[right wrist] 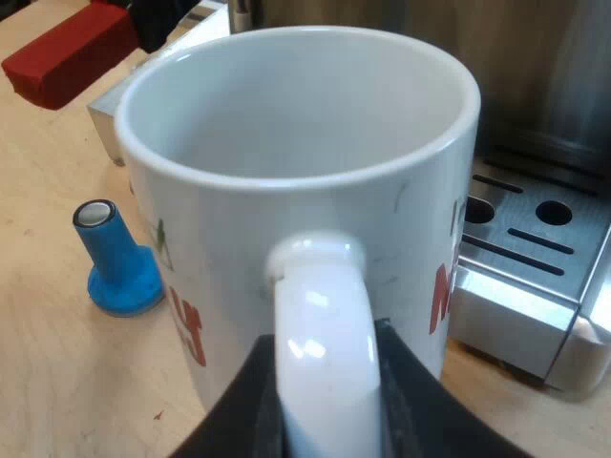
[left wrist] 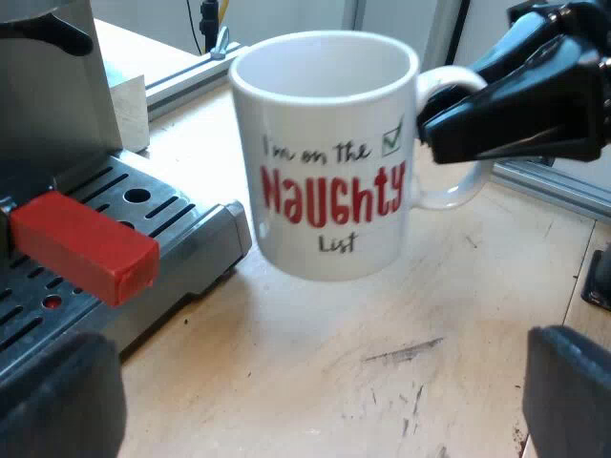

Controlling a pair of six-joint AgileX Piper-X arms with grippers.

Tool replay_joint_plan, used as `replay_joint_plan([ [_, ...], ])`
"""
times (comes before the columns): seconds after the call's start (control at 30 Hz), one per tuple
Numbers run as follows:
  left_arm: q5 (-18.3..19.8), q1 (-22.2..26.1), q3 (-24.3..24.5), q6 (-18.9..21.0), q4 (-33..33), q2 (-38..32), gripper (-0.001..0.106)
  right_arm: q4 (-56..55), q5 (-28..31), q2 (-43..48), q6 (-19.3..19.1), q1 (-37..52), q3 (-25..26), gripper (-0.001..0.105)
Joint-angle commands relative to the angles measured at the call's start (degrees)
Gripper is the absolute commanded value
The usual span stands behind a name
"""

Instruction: Remove mug from coffee machine

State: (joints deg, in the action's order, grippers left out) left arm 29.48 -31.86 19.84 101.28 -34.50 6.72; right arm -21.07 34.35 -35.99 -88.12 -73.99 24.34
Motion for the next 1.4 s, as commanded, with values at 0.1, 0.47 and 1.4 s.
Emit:
replay_joint_plan([
  [0.1,0.7,-0.2,0.5,0.4,0.1,0.1,0.086,-2.5,3.9,4.8,1.0,-0.5,1.0,0.0],
  [0.47,0.7,-0.2,0.5,0.4,0.1,0.1,0.086,-11.8,12.9,6.4,3.2,-0.1,1.0,0.0],
  [1.4,0.7,-0.2,0.5,0.4,0.1,0.1,0.086,-9.7,10.7,6.4,4.3,26.7,-2.3,0.0],
])
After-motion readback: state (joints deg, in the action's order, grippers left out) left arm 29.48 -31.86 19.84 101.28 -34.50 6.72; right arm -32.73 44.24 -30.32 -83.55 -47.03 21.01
